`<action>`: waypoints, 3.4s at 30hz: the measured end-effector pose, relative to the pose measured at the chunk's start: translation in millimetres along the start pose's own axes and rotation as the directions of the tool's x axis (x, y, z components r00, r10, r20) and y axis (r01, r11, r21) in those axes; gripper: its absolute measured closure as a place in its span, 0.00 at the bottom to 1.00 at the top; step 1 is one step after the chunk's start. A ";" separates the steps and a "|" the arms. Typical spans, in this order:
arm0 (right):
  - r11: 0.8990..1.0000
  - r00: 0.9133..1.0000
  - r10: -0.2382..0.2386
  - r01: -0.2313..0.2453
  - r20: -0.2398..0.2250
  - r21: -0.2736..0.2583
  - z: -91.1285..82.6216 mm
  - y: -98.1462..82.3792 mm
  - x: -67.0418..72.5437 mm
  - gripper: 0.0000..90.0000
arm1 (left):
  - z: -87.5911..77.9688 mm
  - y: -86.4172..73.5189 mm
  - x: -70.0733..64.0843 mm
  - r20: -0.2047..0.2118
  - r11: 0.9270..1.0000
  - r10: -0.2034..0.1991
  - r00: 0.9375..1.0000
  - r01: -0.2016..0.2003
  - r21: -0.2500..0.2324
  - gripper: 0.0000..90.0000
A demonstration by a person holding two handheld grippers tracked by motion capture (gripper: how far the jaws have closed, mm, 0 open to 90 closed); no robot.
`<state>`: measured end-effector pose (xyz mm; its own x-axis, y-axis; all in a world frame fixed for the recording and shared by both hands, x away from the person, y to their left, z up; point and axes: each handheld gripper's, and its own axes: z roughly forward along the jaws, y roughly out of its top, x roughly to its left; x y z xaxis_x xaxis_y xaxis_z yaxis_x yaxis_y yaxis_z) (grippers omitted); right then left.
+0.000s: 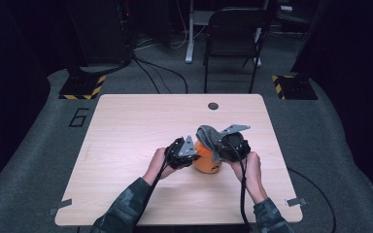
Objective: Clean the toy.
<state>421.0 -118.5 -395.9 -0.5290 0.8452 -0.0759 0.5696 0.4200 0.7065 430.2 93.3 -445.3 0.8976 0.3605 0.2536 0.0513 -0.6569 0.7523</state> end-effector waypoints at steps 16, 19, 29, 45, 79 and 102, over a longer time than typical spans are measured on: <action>0.994 0.990 0.021 -0.035 -0.142 -0.100 -33.9 7.8 3.6 0.80 | 3.5 -1.0 -1.7 -0.011 0.999 -0.024 1.000 0.023 -0.043 0.84; 0.997 0.985 -0.017 0.005 -0.170 -0.071 -23.8 9.2 21.7 0.80 | 3.5 -1.1 -3.7 -0.014 0.999 -0.010 1.000 0.010 -0.038 0.84; 1.000 0.998 -0.030 0.030 -0.050 0.001 3.9 2.7 11.1 0.81 | 4.4 -8.4 -4.7 -0.015 0.999 -0.038 0.999 0.037 -0.031 0.85; 0.997 0.984 0.076 -0.076 0.162 -0.011 2.6 -21.3 -42.8 0.79 | 3.9 -13.4 6.2 0.004 0.992 -0.118 0.993 0.118 -0.042 0.84; 0.972 0.965 0.200 -0.217 0.171 0.090 40.4 -81.5 -85.2 0.22 | 7.1 -60.0 69.7 -0.128 0.842 -0.540 0.832 0.537 -0.059 0.35; 0.989 0.982 0.144 -0.148 0.125 0.027 -12.5 -170.6 -85.7 0.00 | -66.9 -130.9 27.0 -0.254 0.890 -0.424 0.870 0.451 0.059 0.09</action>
<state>361.4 -266.7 -501.1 -0.3587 0.9315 -0.0609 0.6588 0.2988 0.6904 418.5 233.3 -496.2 0.6477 0.7598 0.0561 0.4767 -0.4615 0.7482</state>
